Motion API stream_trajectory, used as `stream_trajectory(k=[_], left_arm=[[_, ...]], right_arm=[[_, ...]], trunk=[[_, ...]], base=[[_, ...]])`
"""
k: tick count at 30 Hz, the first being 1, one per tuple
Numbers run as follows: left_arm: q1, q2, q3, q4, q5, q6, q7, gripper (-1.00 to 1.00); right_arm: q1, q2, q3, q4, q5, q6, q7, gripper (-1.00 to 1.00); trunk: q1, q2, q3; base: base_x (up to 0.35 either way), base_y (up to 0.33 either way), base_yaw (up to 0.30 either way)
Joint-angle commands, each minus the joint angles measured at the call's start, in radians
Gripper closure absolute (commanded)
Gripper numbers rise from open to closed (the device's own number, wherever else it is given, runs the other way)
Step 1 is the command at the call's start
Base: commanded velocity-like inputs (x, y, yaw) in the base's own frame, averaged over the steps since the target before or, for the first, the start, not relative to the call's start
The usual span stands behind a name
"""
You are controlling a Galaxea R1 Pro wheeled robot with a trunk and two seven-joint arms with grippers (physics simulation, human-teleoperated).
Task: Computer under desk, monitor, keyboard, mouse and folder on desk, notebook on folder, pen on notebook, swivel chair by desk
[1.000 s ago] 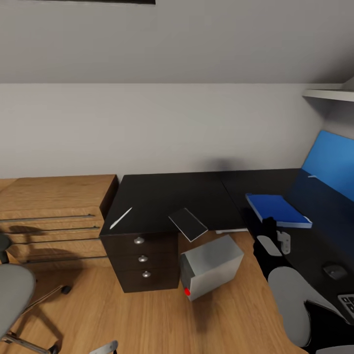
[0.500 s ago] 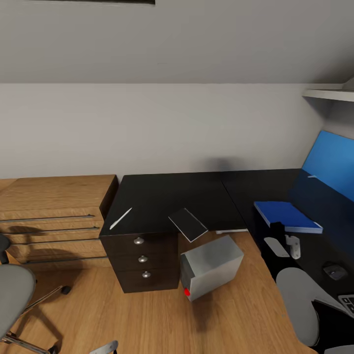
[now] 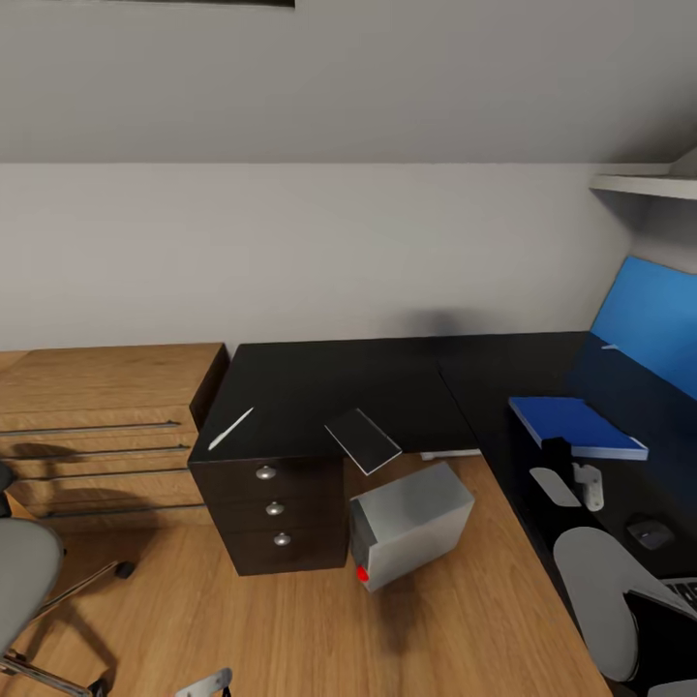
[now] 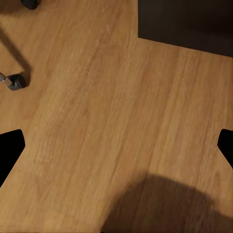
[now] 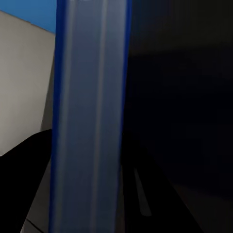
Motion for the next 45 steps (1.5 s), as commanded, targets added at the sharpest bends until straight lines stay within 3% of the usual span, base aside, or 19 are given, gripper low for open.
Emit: stream_trajectory(k=[1, 11, 42, 43, 45], left_arm=[[-0.001, 0.000, -0.008, 0.000, 0.006, -0.002, 0.007, -1.00], [-0.001, -0.001, -0.007, 0.001, 0.007, 0.001, 0.008, -1.00], [-0.001, 0.000, -0.008, 0.003, 0.006, -0.005, 0.005, -1.00], [-0.001, 0.000, -0.008, 0.003, 0.006, -0.005, 0.005, -1.00], [-0.001, 0.000, -0.008, 0.003, 0.006, -0.005, 0.005, -1.00]], right_arm=[[0.000, 0.000, -0.002, 0.041, -0.031, -0.005, -0.003, 1.00], [0.000, -0.001, -0.003, 0.040, -0.131, 0.031, 0.002, 1.00], [0.000, 0.000, -0.005, 0.039, -0.141, 0.063, -0.002, 1.00], [0.000, 0.000, -0.005, 0.039, -0.141, 0.063, -0.003, -1.00], [0.000, 0.000, -0.005, 0.039, -0.140, 0.063, -0.003, -1.00]], trunk=[[0.004, -0.008, -0.004], [0.035, -0.064, -0.029], [0.035, -0.064, -0.029], [0.035, -0.064, -0.029], [0.035, -0.064, -0.029]], base=[[0.000, -0.001, 0.000], [0.000, 0.000, 0.000], [-0.040, 0.000, 0.000], [0.000, 0.000, 0.000], [0.000, 0.000, 0.000]])
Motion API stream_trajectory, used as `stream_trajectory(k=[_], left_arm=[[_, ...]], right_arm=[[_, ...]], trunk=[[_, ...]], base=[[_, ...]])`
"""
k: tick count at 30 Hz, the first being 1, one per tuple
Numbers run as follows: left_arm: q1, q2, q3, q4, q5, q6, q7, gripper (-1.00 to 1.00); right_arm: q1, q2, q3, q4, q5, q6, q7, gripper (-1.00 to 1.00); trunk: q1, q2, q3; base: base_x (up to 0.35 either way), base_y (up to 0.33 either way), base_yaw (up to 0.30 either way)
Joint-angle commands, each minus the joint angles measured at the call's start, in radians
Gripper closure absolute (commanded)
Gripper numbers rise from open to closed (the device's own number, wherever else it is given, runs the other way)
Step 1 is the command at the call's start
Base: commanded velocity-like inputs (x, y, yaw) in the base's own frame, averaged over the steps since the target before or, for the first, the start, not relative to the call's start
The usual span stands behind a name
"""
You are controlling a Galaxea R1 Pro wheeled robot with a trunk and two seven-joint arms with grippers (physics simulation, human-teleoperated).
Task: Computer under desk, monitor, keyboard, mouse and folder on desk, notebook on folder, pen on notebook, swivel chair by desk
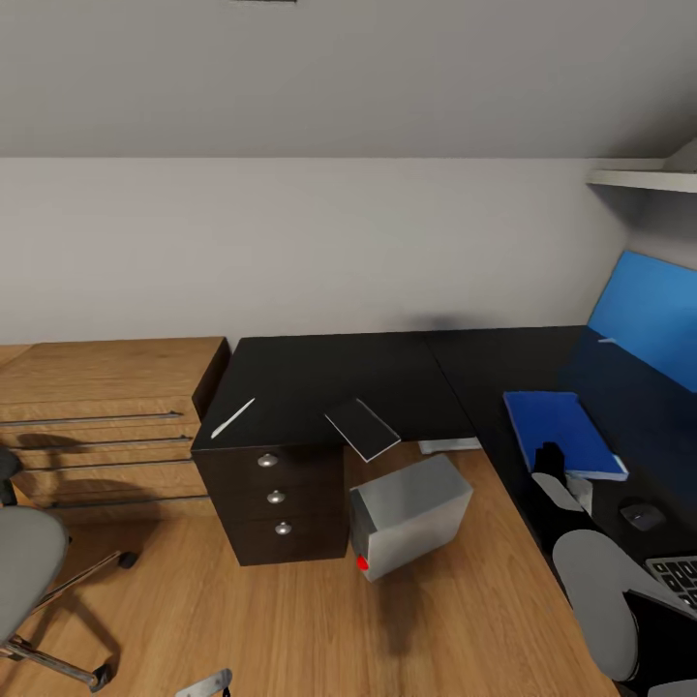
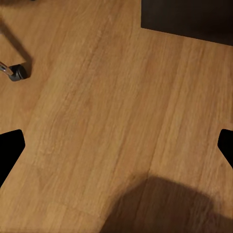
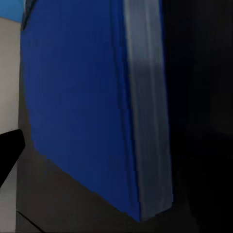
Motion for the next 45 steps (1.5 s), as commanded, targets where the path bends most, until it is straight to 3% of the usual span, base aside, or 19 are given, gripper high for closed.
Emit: stream_trajectory(k=[1, 21, 38, 45], left_arm=[[-0.001, 0.000, -0.009, 0.000, 0.006, -0.003, 0.007, -1.00], [-0.001, 0.000, -0.009, 0.000, 0.006, -0.003, 0.007, -1.00], [-0.001, 0.002, -0.008, 0.000, 0.007, 0.001, 0.006, -1.00], [-0.001, 0.002, -0.006, 0.001, 0.008, 0.001, 0.007, -1.00]], right_arm=[[0.000, 0.000, 0.001, -0.001, -0.007, -0.003, -0.002, -1.00], [0.000, 0.001, 0.004, -0.005, -0.006, -0.003, 0.002, -1.00], [-0.001, 0.007, 0.005, -0.005, -0.004, -0.005, 0.011, -1.00], [0.000, 0.009, 0.007, -0.008, 0.001, -0.011, 0.045, -1.00]], trunk=[[0.000, 0.000, -0.001], [0.000, 0.000, -0.001], [-0.065, 0.119, 0.052], [-0.092, 0.168, 0.074]], base=[[0.000, 0.000, 0.000], [-0.048, -0.018, 0.000], [-0.001, 0.000, 0.000], [0.000, 0.000, 0.000]])
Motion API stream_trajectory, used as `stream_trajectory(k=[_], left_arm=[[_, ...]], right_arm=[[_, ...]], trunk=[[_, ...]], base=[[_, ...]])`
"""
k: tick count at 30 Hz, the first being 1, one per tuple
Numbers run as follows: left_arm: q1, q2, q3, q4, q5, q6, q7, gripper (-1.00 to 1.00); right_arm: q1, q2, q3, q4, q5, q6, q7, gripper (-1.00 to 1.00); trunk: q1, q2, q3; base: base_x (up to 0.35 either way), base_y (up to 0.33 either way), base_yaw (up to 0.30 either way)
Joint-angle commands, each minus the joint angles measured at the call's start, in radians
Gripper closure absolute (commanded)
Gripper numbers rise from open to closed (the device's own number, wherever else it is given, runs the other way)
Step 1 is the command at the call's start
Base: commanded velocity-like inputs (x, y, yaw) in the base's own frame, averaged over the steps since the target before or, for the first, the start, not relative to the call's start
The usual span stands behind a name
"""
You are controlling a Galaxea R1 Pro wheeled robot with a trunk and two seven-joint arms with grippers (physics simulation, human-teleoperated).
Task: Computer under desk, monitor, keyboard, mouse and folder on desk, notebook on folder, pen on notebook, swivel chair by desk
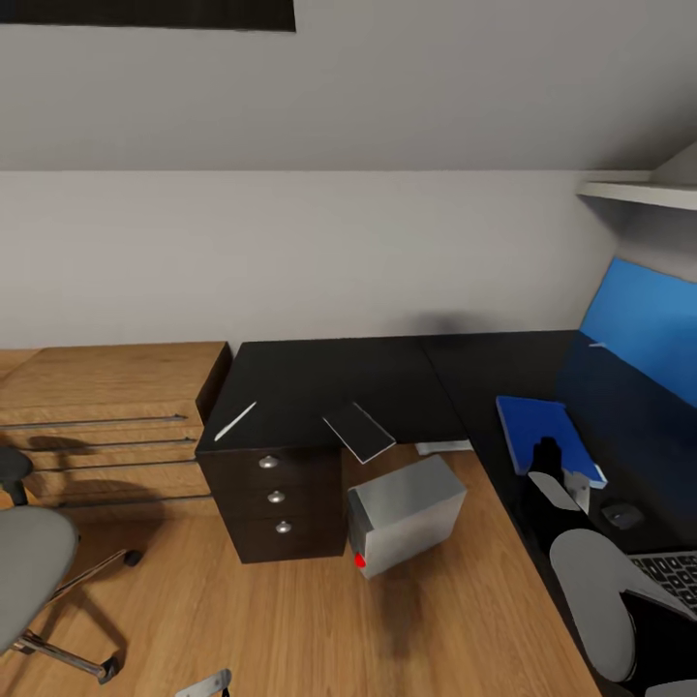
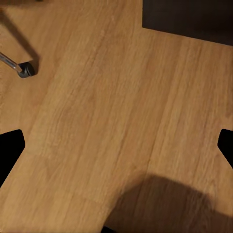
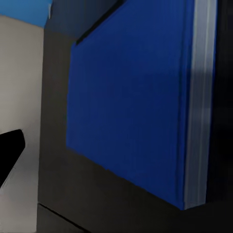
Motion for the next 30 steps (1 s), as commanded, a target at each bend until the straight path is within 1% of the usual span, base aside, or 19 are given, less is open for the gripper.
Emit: stream_trajectory(k=[1, 3, 4, 5, 8, 11, 13, 15, 17, 20, 23, 27, 30], left_arm=[[-0.001, 0.000, -0.009, 0.001, 0.007, -0.003, 0.007, -1.00], [-0.001, 0.000, -0.008, 0.001, 0.007, -0.003, 0.007, -1.00], [-0.001, 0.000, -0.009, 0.001, 0.007, -0.003, 0.007, -1.00], [-0.001, 0.000, -0.009, 0.001, 0.007, -0.003, 0.007, -1.00], [-0.001, 0.000, -0.010, 0.001, 0.007, -0.003, 0.007, -1.00], [-0.001, 0.000, -0.009, 0.002, 0.007, -0.003, 0.007, -1.00], [-0.001, 0.001, -0.010, 0.002, 0.007, -0.003, 0.007, -1.00], [-0.001, 0.001, -0.010, 0.002, 0.006, -0.003, 0.007, -1.00], [-0.001, 0.001, -0.010, 0.002, 0.005, -0.003, 0.007, -1.00], [-0.001, -0.004, -0.013, 0.002, 0.002, -0.006, 0.007, -1.00], [-0.001, -0.006, -0.014, 0.003, 0.001, -0.007, 0.007, -1.00], [-0.001, -0.007, -0.014, 0.003, 0.001, -0.008, 0.006, -1.00], [-0.001, -0.007, -0.015, 0.003, 0.000, -0.008, 0.004, -1.00]], right_arm=[[0.000, 0.000, 0.001, -0.002, -0.005, -0.004, 0.004, -1.00], [0.000, 0.007, 0.001, -0.007, -0.003, -0.006, 0.023, -1.00], [0.000, 0.015, 0.001, -0.013, -0.001, -0.007, 0.035, -1.00], [0.000, 0.031, 0.001, -0.028, 0.004, -0.008, 0.059, -1.00], [0.007, 0.049, 0.001, -0.052, 0.011, -0.009, 0.102, -1.00], [0.030, 0.062, 0.002, -0.077, 0.015, -0.010, 0.145, -1.00], [0.057, 0.079, 0.002, -0.120, 0.019, -0.011, 0.174, -1.00], [0.065, 0.088, 0.002, -0.136, 0.024, -0.011, 0.180, -1.00], [0.075, 0.099, 0.003, -0.151, 0.038, -0.011, 0.191, -1.00], [0.083, 0.121, 0.006, -0.158, 0.075, -0.005, 0.204, -1.00], [0.085, 0.148, 0.019, -0.158, 0.090, -0.002, 0.206, -1.00], [0.085, 0.159, 0.027, -0.155, 0.094, -0.001, 0.204, -1.00], [0.085, 0.162, 0.037, -0.141, 0.095, 0.000, 0.203, -1.00]], trunk=[[-0.004, 0.007, 0.002], [-0.012, 0.021, 0.009], [-0.015, 0.028, 0.012], [-0.019, 0.035, 0.015], [-0.031, 0.056, 0.024], [-0.042, 0.077, 0.034], [-0.050, 0.091, 0.040], [-0.054, 0.098, 0.043], [-0.054, 0.098, 0.043], [-0.054, 0.098, 0.043], [-0.054, 0.098, 0.043], [-0.054, 0.098, 0.044], [-0.054, 0.098, 0.046]], base=[[0.000, 0.000, 0.000], [0.000, 0.000, 0.000], [0.000, 0.000, 0.000], [0.000, 0.000, 0.000], [0.000, 0.000, 0.000], [0.000, 0.000, 0.000], [0.000, 0.000, 0.000], [0.000, 0.000, 0.000], [0.000, 0.000, 0.000], [0.000, 0.000, 0.000], [0.000, 0.000, 0.007], [0.000, 0.000, 0.099], [0.000, 0.000, 0.170]])
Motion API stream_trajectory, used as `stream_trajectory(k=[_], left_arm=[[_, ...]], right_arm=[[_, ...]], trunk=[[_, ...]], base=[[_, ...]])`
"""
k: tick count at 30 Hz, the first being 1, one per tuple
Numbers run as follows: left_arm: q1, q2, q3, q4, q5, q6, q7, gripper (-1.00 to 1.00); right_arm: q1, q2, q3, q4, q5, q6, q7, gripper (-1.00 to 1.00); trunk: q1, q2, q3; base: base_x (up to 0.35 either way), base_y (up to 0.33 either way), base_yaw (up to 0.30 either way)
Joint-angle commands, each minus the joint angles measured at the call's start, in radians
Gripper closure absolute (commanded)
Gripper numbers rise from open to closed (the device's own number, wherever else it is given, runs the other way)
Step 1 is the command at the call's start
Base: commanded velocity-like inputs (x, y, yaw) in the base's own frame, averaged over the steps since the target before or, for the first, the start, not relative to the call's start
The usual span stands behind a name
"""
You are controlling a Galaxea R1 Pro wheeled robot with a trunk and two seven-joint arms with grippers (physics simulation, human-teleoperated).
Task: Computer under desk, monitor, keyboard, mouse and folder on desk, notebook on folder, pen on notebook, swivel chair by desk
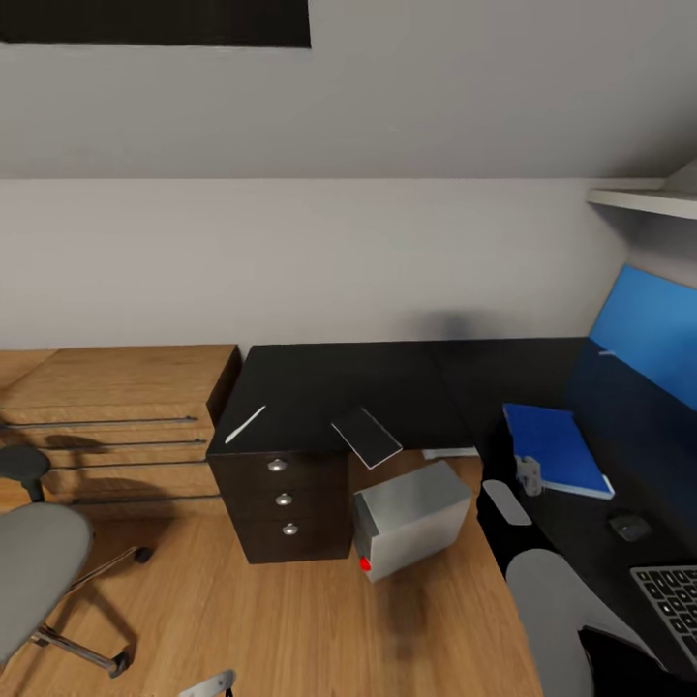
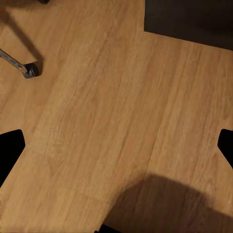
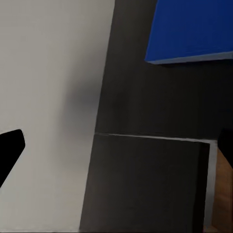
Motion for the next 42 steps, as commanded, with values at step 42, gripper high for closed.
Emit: stream_trajectory(k=[42], left_arm=[[-0.001, -0.029, -0.012, -0.004, 0.007, 0.000, 0.013, -1.00]], right_arm=[[-0.001, 0.001, 0.046, 0.011, -0.023, 0.577, -0.129, -1.00]], trunk=[[0.065, -0.120, -0.042]], base=[[0.000, 0.000, 0.120]])
